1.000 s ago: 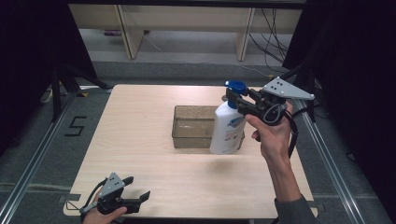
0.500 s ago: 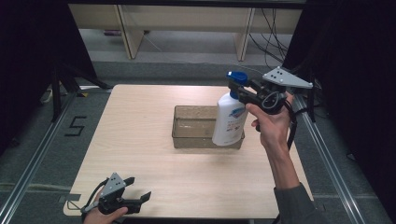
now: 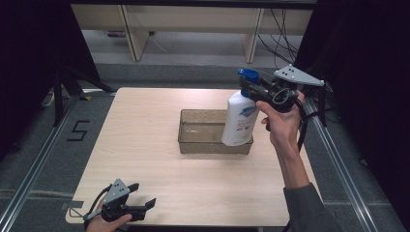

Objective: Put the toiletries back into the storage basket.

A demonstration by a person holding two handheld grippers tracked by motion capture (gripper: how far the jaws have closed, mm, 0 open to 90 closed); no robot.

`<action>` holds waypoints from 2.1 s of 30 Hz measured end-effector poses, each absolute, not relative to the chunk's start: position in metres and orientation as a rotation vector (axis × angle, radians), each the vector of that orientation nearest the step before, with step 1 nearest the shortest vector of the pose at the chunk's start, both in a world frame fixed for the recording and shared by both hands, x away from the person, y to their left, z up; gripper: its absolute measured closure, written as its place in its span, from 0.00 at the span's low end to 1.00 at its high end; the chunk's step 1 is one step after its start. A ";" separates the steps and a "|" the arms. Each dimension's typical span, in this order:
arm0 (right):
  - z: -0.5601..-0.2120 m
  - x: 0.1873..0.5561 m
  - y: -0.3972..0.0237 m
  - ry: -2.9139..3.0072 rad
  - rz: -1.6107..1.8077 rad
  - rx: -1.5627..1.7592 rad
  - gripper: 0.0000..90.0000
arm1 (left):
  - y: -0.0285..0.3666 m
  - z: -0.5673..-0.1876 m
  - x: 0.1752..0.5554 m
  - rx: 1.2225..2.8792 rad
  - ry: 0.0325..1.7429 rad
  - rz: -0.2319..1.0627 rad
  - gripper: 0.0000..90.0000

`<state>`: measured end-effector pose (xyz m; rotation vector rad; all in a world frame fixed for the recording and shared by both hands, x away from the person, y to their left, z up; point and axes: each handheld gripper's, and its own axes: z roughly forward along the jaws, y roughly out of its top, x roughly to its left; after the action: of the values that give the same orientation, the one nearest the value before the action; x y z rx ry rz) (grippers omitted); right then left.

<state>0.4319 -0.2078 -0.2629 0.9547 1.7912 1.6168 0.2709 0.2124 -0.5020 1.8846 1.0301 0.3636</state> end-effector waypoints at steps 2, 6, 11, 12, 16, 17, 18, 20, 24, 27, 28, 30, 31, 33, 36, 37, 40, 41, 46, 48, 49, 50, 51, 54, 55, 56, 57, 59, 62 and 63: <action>-0.264 0.434 -0.208 1.800 1.614 0.971 0.68 | 0.212 -0.502 0.271 1.885 1.030 0.363 0.16; -0.267 0.439 -0.206 1.802 1.611 0.966 0.68 | 0.212 -0.502 0.271 1.883 1.029 0.360 0.16; -0.270 0.444 -0.207 1.786 1.618 0.987 0.68 | 0.213 -0.502 0.271 1.888 1.028 0.361 0.16; -0.271 0.445 -0.207 1.782 1.620 0.986 0.68 | 0.213 -0.502 0.271 1.887 1.028 0.360 0.16; -0.274 0.451 -0.208 1.779 1.611 0.991 0.68 | 0.212 -0.501 0.270 1.888 1.031 0.360 0.16; -0.275 0.452 -0.207 1.782 1.609 1.003 0.68 | 0.213 -0.502 0.271 1.886 1.022 0.352 0.16; -0.276 0.453 -0.207 1.781 1.611 1.003 0.68 | 0.213 -0.502 0.271 1.883 1.024 0.353 0.16; -0.277 0.455 -0.207 1.779 1.607 1.006 0.68 | 0.213 -0.502 0.271 1.881 1.024 0.351 0.16; -0.279 0.457 -0.208 1.776 1.592 1.017 0.68 | 0.212 -0.502 0.270 1.877 1.024 0.350 0.16; -0.282 0.459 -0.209 1.778 1.585 1.027 0.68 | 0.212 -0.502 0.270 1.877 1.020 0.350 0.16; -0.283 0.459 -0.208 1.780 1.595 1.026 0.68 | 0.212 -0.502 0.270 1.874 1.022 0.349 0.16; -0.285 0.460 -0.209 1.781 1.580 1.030 0.68 | 0.212 -0.502 0.270 1.873 1.021 0.349 0.16; -0.288 0.461 -0.209 1.782 1.586 1.037 0.68 | 0.212 -0.501 0.270 1.876 1.025 0.355 0.16; -0.291 0.462 -0.211 1.783 1.582 1.037 0.68 | 0.212 -0.501 0.269 1.873 1.026 0.353 0.16; -0.297 0.463 -0.211 1.781 1.586 1.047 0.68 | 0.212 -0.501 0.269 1.881 1.022 0.354 0.16; -0.298 0.463 -0.212 1.786 1.583 1.046 0.68 | 0.212 -0.501 0.270 1.879 1.017 0.349 0.16; -0.301 0.463 -0.212 1.794 1.581 1.066 0.68 | 0.212 -0.501 0.270 1.878 1.015 0.349 0.16; -0.303 0.464 -0.212 1.789 1.589 1.058 0.68 | 0.212 -0.501 0.269 1.874 1.021 0.350 0.16; -0.308 0.465 -0.213 1.791 1.585 1.069 0.68 | 0.212 -0.501 0.269 1.873 1.021 0.349 0.16; -0.310 0.463 -0.212 1.792 1.593 1.095 0.68 | 0.212 -0.501 0.270 1.873 1.017 0.347 0.16; -0.311 0.465 -0.213 1.791 1.590 1.076 0.68 | 0.212 -0.501 0.270 1.873 1.016 0.346 0.16; -0.312 0.465 -0.213 1.794 1.587 1.077 0.68 | 0.212 -0.501 0.270 1.873 1.015 0.346 0.16; -0.314 0.465 -0.212 1.796 1.598 1.087 0.68 | 0.212 -0.501 0.269 1.872 1.016 0.346 0.16; -0.317 0.465 -0.213 1.798 1.584 1.088 0.68 | 0.212 -0.501 0.269 1.870 1.018 0.346 0.16; -0.318 0.465 -0.213 1.799 1.583 1.095 0.68 | 0.212 -0.501 0.270 1.871 1.017 0.346 0.16; -0.319 0.466 -0.213 1.799 1.592 1.086 0.68 | 0.212 -0.501 0.269 1.870 1.017 0.346 0.16; -0.320 0.465 -0.214 1.801 1.579 1.092 0.68 | 0.212 -0.501 0.269 1.870 1.016 0.346 0.16; -0.322 0.465 -0.214 1.807 1.581 1.100 0.68 | 0.212 -0.501 0.269 1.869 1.014 0.344 0.16; -0.326 0.466 -0.214 1.812 1.585 1.101 0.68 | 0.211 -0.501 0.269 1.869 1.015 0.345 0.16; -0.327 0.466 -0.213 1.809 1.585 1.106 0.68 | 0.212 -0.501 0.269 1.869 1.015 0.345 0.16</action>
<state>0.4664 -0.2134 -0.3273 1.1057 1.8088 1.5853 0.2694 0.2116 -0.5010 1.8689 1.0151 0.3453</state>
